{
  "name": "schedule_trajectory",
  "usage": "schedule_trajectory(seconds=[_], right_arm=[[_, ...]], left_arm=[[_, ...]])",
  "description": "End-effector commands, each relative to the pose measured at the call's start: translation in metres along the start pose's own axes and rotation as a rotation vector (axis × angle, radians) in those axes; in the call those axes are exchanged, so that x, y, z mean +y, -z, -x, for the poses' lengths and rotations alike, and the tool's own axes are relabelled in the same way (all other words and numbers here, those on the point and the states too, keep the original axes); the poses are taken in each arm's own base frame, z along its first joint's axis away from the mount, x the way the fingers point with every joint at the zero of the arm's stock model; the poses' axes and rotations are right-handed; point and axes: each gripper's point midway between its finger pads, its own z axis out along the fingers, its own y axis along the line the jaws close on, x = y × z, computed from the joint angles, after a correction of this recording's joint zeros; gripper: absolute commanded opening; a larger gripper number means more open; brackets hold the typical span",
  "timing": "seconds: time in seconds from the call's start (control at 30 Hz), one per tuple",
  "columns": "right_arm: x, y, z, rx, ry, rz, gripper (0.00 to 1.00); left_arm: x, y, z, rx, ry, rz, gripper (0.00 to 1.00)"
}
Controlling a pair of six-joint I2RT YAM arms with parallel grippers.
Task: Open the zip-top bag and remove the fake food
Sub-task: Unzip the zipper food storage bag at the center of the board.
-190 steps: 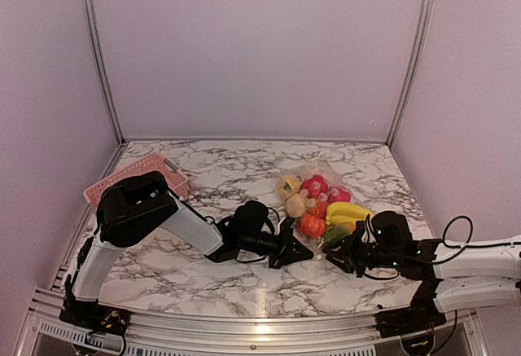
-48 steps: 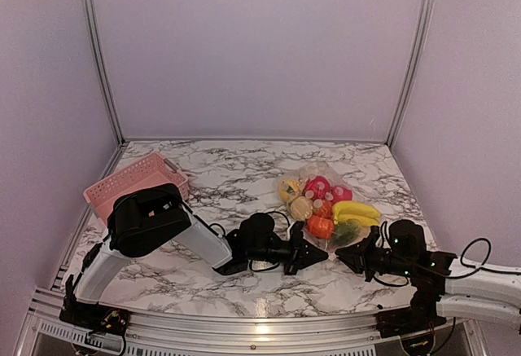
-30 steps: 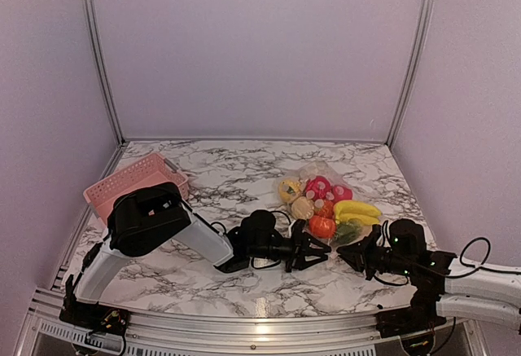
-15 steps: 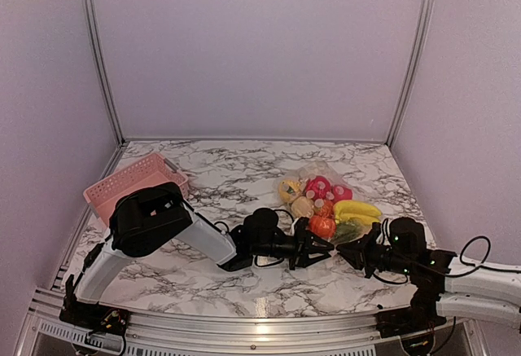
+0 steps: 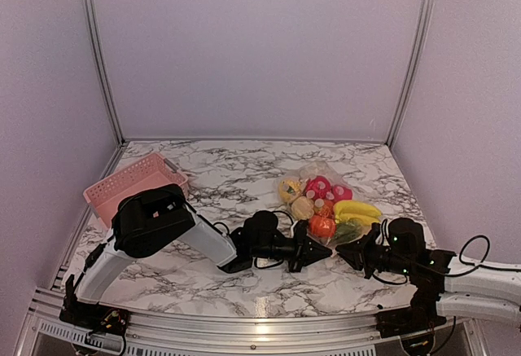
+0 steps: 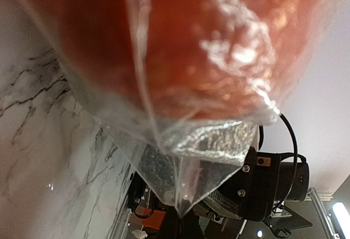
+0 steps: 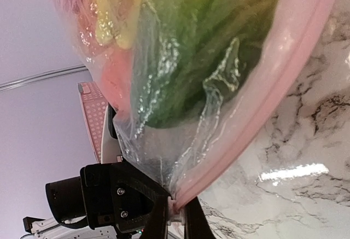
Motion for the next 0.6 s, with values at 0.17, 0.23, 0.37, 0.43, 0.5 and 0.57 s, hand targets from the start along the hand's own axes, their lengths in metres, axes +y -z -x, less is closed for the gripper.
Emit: schedule_trajectory(seconds=[0.17, 0.23, 0.37, 0.43, 0.5, 0.57], right_arm=[[0.004, 0.009, 0.022, -0.111, 0.011, -0.016, 0.00], [0.005, 0.011, 0.027, -0.126, 0.016, -0.016, 0.00], [0.012, 0.017, 0.036, -0.161, 0.026, -0.009, 0.00], [0.015, 0.020, 0.040, -0.177, 0.035, -0.011, 0.00], [0.021, 0.023, 0.044, -0.200, 0.046, -0.005, 0.00], [0.030, 0.029, 0.052, -0.242, 0.069, -0.003, 0.00]], left_arm=[[0.003, 0.019, -0.002, -0.013, -0.033, 0.026, 0.00], [0.001, 0.023, -0.002, -0.015, -0.039, 0.021, 0.00], [-0.006, 0.031, -0.005, -0.015, -0.053, 0.016, 0.00], [-0.008, 0.036, -0.006, -0.017, -0.060, 0.019, 0.00], [-0.011, 0.041, -0.008, -0.016, -0.064, 0.013, 0.00], [-0.016, 0.044, -0.011, -0.009, -0.075, 0.005, 0.00]])
